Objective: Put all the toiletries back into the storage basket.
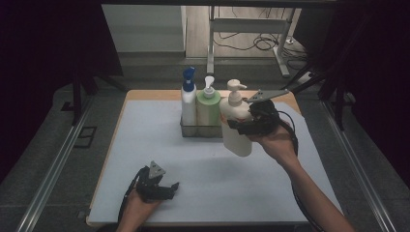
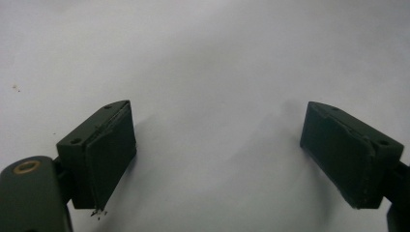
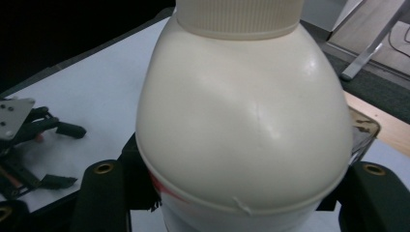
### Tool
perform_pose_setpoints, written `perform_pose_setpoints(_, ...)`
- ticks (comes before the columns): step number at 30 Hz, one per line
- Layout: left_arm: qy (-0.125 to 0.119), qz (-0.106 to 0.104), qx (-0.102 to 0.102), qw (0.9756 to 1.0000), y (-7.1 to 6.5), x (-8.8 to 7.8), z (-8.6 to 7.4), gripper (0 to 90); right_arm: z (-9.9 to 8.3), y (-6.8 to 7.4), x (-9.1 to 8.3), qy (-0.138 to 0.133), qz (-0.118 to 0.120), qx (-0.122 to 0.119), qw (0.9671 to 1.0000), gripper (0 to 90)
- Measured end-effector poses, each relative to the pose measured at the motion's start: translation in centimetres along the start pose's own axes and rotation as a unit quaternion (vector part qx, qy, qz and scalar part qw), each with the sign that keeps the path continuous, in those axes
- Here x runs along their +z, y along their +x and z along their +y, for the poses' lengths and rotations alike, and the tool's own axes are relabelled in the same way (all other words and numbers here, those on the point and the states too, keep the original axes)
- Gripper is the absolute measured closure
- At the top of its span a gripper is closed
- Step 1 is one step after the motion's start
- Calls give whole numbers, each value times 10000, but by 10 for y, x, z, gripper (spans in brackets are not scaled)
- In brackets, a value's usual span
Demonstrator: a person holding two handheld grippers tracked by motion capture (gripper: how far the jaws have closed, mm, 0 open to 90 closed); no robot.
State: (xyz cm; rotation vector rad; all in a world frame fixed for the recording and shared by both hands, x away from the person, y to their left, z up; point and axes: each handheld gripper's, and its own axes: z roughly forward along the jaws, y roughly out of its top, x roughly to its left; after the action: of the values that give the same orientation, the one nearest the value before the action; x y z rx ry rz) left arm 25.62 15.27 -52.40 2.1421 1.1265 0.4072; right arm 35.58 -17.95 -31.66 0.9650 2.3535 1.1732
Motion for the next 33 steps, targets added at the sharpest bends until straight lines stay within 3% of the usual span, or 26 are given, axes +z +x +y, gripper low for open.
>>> perform_pose_setpoints(15, -8, 3, 0, 10000, 0, 0, 0, 123, 16, -23, 15, -110, -411, 93, 9990, 373)
perform_pose_setpoints(33, -16, 1, -14, 10000, 0, 0, 0, 123, 34, -43, 38, -211, -732, 280, 9967, 373)
